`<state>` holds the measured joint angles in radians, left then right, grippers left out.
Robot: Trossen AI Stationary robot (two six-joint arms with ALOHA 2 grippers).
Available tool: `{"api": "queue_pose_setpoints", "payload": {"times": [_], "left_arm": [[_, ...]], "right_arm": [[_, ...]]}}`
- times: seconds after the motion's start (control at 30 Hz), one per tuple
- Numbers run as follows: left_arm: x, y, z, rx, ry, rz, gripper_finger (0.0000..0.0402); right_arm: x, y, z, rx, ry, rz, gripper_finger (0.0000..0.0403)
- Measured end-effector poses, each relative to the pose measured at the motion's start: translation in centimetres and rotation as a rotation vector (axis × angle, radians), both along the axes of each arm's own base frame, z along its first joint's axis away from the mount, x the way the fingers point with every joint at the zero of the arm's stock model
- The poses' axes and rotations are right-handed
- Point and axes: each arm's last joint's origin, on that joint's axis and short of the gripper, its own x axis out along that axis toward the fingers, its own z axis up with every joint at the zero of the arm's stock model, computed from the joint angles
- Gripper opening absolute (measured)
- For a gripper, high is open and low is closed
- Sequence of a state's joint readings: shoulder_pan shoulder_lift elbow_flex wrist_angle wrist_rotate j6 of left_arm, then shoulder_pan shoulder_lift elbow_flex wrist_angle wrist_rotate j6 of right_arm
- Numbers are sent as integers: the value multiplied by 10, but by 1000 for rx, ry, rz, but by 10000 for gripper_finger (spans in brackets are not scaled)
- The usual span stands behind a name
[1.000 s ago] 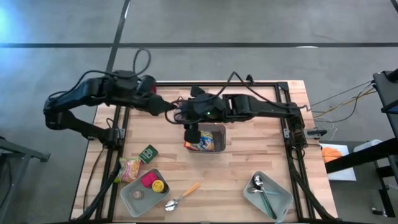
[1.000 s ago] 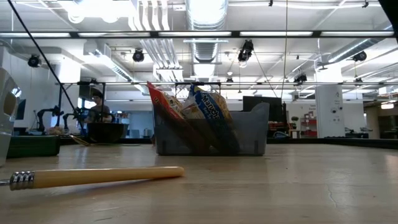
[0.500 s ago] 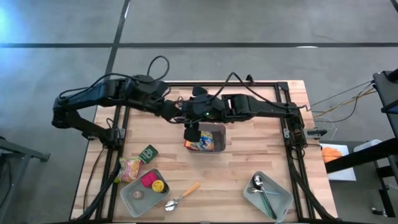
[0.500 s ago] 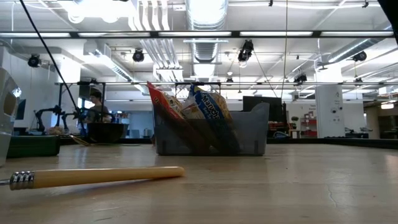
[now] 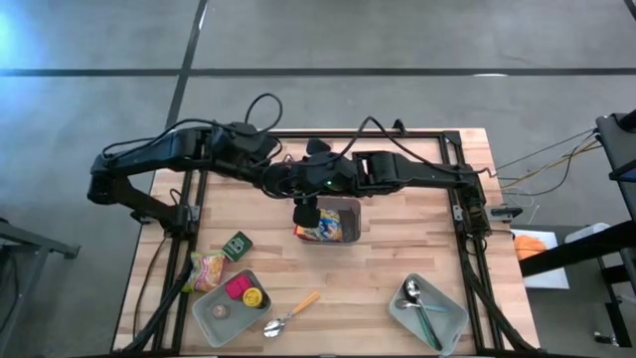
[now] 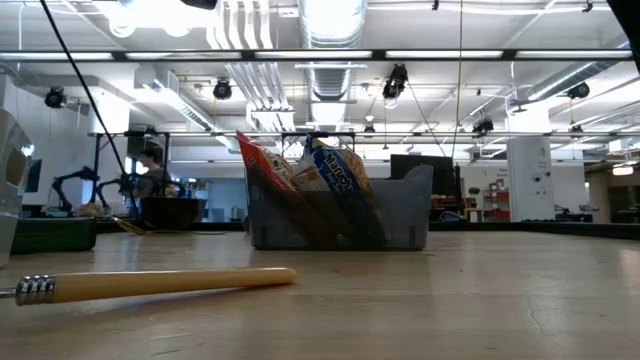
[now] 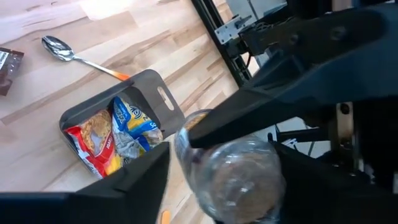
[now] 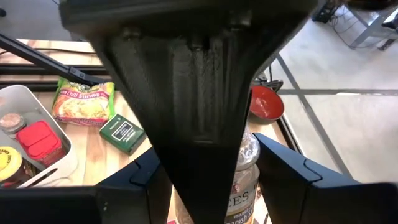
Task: Pick & Place Food Item
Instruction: Put the brown spice bottle into the left grey bin
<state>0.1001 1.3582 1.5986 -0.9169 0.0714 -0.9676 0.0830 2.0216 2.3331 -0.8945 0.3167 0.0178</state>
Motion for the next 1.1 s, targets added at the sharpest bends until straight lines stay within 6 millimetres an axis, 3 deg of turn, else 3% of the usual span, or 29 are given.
{"api": "queue_pose_setpoints", "payload": {"times": [0.13, 0.17, 0.63, 1.1], "left_arm": [[0, 0, 0, 7, 6, -12, 169], [0, 0, -1, 11, 7, -18, 164], [-1, -2, 0, 23, 0, -90, 164], [-20, -2, 4, 79, 35, -144, 164]], "right_arm": [[1, 1, -5, 9, 15, -1, 182], [1, 2, -6, 9, 17, -1, 182], [2, 3, -5, 5, 9, 1, 181], [2, 3, -4, 10, 3, 11, 313]]}}
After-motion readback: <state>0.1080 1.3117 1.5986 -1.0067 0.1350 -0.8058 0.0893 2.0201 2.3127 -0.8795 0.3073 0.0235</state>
